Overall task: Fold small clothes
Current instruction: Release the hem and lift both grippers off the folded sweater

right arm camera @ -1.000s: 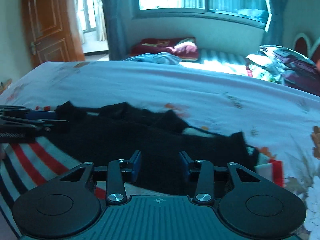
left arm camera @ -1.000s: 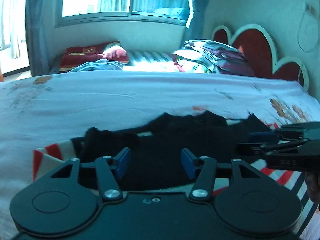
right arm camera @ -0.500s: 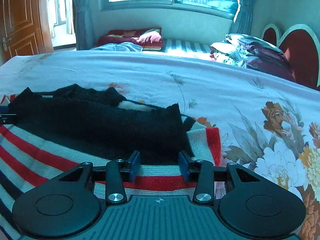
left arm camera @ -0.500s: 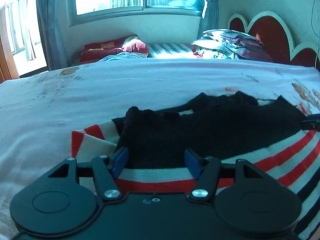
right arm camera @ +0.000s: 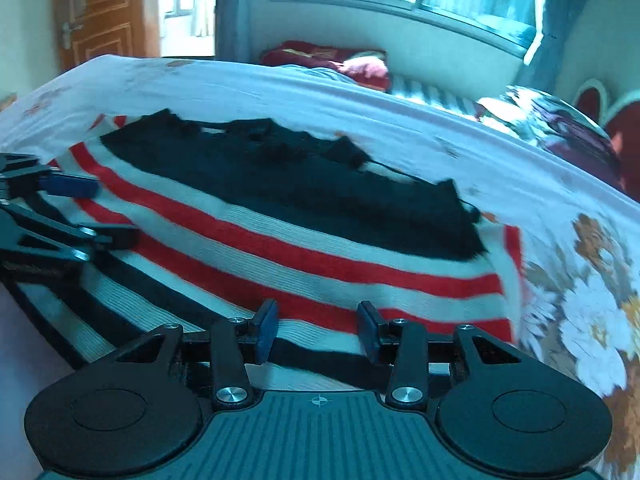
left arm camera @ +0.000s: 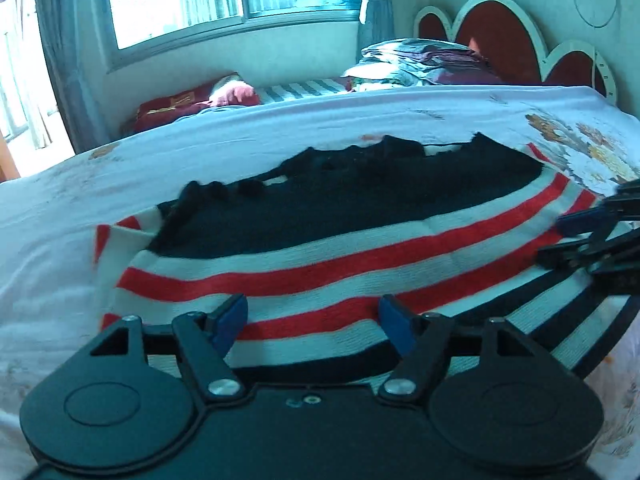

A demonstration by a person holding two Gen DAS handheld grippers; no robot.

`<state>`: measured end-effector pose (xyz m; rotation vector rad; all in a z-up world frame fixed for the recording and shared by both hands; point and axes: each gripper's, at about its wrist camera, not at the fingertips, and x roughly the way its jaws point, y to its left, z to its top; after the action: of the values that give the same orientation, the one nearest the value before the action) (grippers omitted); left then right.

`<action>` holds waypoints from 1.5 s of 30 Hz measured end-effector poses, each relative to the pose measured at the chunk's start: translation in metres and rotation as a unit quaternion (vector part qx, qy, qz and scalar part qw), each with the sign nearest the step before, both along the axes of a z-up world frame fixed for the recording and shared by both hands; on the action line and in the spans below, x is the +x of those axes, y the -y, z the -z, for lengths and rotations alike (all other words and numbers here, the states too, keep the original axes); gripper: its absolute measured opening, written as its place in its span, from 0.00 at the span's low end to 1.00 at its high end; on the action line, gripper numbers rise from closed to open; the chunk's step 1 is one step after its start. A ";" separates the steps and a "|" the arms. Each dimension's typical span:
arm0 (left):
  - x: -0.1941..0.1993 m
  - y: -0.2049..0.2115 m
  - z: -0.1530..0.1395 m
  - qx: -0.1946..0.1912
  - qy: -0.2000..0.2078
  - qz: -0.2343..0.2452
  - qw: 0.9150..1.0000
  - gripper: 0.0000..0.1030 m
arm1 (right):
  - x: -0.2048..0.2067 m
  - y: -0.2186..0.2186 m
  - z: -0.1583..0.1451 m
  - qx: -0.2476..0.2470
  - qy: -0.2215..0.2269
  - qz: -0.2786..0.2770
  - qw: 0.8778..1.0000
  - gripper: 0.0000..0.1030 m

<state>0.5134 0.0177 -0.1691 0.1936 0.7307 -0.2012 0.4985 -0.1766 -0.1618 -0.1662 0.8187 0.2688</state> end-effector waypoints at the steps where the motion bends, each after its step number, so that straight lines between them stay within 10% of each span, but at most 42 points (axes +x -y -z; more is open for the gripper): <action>1: -0.002 -0.014 -0.001 -0.001 -0.001 -0.017 1.000 0.77 | -0.003 0.015 0.002 0.001 -0.005 0.020 1.000 0.42; 9: -0.038 -0.025 -0.018 -0.060 0.011 -0.049 0.997 0.67 | -0.039 0.016 -0.027 0.062 0.013 0.020 0.998 0.47; 17: -0.054 0.036 0.003 -0.018 -0.024 0.001 1.000 0.67 | -0.058 -0.051 0.000 0.000 -0.027 -0.026 0.999 0.47; 37: -0.070 -0.055 0.000 -0.019 -0.019 -0.083 0.996 0.64 | -0.065 0.093 -0.011 0.063 -0.045 0.144 0.987 0.47; 41: -0.070 -0.058 0.000 -0.019 -0.023 -0.076 0.997 0.65 | -0.069 0.101 -0.005 0.089 -0.064 0.146 0.983 0.22; 45: -0.071 -0.051 -0.003 0.014 -0.025 -0.069 0.997 0.64 | -0.088 0.093 -0.005 0.054 -0.060 0.139 0.987 0.17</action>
<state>0.4424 0.0688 -0.1658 0.1636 0.7941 -0.0648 0.4110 -0.2693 -0.1570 0.0670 0.9324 0.0590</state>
